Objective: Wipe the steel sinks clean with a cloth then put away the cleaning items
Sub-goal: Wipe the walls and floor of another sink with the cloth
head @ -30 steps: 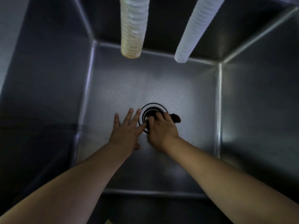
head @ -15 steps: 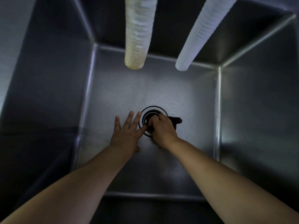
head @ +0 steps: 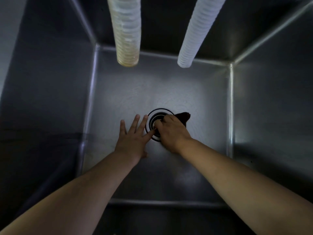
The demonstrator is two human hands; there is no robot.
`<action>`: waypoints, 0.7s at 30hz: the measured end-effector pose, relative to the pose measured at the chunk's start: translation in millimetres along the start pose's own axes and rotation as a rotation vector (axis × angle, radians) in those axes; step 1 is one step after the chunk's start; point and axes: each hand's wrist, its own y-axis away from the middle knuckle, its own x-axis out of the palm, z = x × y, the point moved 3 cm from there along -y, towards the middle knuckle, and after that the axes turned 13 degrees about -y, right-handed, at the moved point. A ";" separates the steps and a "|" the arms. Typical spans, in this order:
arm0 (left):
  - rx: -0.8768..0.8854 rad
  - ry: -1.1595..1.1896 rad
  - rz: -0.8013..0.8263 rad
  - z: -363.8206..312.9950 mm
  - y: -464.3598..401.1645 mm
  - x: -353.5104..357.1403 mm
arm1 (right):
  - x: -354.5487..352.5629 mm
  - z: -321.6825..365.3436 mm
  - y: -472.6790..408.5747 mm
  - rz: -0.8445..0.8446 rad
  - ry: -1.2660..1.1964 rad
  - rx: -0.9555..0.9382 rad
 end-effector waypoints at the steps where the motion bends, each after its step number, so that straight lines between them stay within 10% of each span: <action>1: 0.001 -0.001 0.001 0.0 -0.4 0.7 | -1.6 0.4 3.8 -0.001 0.091 -0.049; 9: 0.010 -0.022 -0.013 -0.8 -0.4 1.3 | -40.5 -34.5 35.5 -0.644 0.002 0.022; 21: -0.025 0.000 -0.135 17.6 28.4 -14.5 | 13.9 -51.3 74.4 -0.222 0.088 0.148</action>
